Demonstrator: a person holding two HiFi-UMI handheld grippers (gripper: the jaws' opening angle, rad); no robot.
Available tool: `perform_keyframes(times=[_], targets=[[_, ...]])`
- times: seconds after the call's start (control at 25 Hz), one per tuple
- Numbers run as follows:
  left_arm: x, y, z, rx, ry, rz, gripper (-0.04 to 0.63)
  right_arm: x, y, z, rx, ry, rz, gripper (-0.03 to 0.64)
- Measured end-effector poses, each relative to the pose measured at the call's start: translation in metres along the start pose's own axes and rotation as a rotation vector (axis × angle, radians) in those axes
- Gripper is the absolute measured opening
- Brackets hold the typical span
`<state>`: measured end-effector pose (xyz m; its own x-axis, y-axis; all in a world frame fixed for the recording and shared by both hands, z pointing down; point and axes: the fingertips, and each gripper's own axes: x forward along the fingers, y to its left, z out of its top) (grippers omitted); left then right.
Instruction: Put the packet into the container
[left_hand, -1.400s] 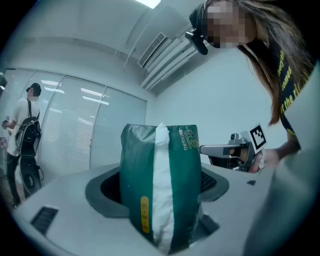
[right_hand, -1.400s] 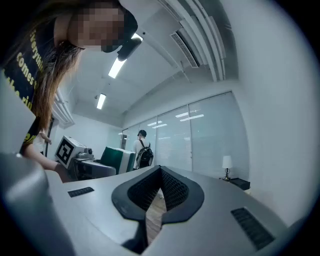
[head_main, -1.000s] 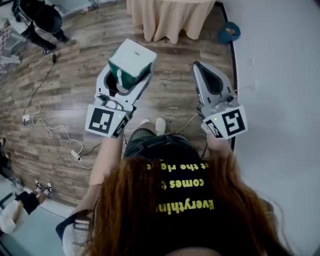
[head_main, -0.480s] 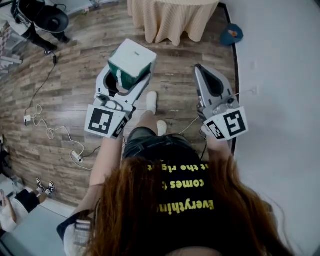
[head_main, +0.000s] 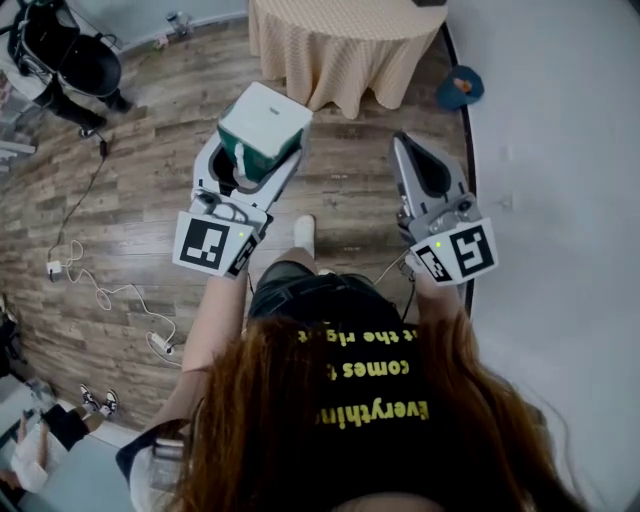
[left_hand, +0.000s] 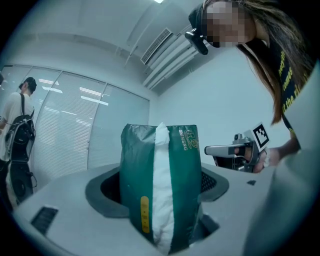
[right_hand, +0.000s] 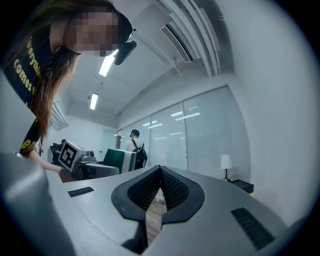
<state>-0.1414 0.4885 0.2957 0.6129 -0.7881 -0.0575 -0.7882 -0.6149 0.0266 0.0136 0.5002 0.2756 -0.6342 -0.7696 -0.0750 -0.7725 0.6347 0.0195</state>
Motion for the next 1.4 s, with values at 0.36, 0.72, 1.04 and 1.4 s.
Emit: perform_keyframes(times=[0.36,0.72,1.04,1.4], targets=[[0.046,0.054,-0.011,-0.014,0.003,0.018,0.357,0.061,-0.032,-0.014,0.004,0.026,0.017,0.014],[0.05,0.057,-0.025,-0.023,0.033,0.012,0.357,0.069,-0.043,-0.029,0.03,0.034,0.004,0.014],[0.091,0.09,-0.025,-0.026,0.051,-0.01,0.357,0.095,-0.089,-0.028,0.041,0.037,-0.072,0.014],[0.177,0.113,-0.028,-0.01,0.063,0.021,0.357,0.137,-0.181,-0.036,0.062,0.037,-0.069,0.014]])
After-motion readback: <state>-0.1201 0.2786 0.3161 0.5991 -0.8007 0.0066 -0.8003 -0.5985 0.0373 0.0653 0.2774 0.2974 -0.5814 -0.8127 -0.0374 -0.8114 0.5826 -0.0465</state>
